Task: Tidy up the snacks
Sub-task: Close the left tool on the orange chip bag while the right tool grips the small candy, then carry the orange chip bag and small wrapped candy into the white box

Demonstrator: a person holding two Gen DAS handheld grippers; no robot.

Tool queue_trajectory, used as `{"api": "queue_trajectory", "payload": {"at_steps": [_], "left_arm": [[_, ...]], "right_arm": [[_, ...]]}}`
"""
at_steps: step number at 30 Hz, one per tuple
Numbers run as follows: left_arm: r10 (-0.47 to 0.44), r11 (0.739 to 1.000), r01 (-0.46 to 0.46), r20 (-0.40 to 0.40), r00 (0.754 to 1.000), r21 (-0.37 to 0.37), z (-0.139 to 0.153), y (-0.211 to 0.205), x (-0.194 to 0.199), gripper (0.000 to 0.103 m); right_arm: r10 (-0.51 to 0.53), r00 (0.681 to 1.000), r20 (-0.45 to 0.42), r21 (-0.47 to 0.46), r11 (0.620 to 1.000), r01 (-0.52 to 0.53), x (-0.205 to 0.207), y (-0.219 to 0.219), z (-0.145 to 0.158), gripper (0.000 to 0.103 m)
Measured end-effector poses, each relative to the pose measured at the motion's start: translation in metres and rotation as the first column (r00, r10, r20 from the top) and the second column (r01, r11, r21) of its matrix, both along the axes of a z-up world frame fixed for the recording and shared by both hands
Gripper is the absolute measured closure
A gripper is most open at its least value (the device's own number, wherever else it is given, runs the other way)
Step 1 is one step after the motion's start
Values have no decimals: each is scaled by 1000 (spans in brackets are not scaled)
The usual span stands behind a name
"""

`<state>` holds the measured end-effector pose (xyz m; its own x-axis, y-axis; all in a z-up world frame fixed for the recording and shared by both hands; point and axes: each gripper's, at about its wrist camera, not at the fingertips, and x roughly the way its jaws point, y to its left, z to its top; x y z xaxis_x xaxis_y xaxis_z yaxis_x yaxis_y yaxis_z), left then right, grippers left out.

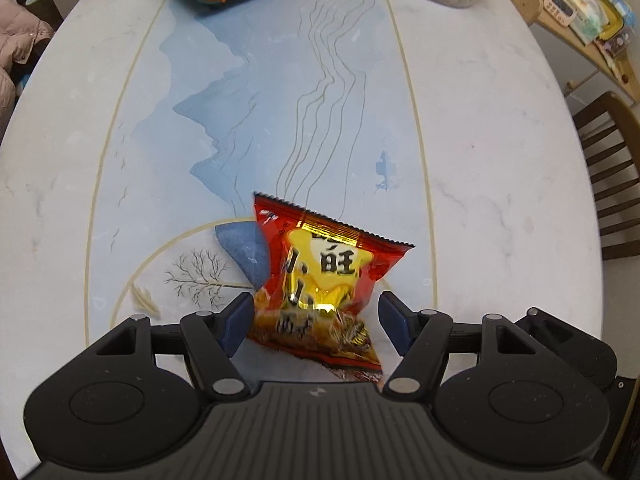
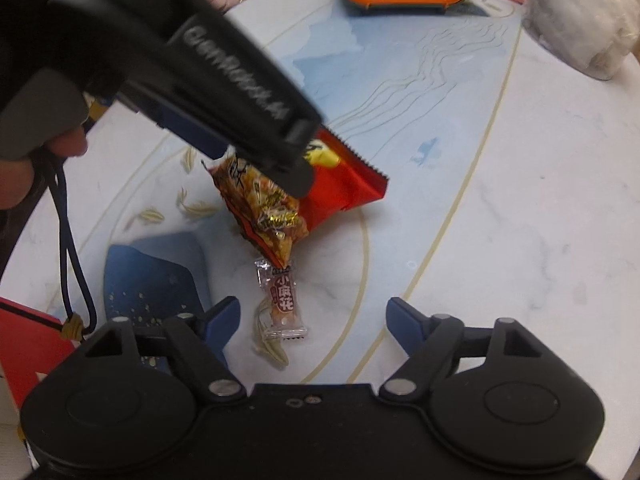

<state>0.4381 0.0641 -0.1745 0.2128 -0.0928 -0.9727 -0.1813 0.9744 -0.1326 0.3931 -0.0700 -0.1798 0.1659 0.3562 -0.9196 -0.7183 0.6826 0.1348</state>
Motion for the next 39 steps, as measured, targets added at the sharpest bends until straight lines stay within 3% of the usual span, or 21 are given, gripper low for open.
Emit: {"api": "queue_trajectory", "payload": {"at_steps": [7, 19, 27, 32, 39], "left_arm": [[-12, 999, 13, -33, 999, 30, -19, -5, 5, 35], [-2, 999, 4, -48, 999, 34, -24, -4, 5, 35], [28, 999, -26, -48, 998, 34, -22, -3, 1, 45], [58, 998, -57, -40, 998, 18, -19, 4, -7, 54], [96, 995, -96, -26, 995, -1, -8, 20, -19, 58]], "right_arm": [[62, 998, 28, -41, 997, -61, -10, 18, -14, 44], [77, 993, 88, -52, 996, -73, -20, 25, -12, 64], [63, 994, 94, -66, 996, -57, -25, 29, -9, 86], [30, 996, 80, -51, 998, -26, -27, 24, -4, 88], [-50, 997, 59, 2, 999, 50, -16, 1, 13, 88]]}}
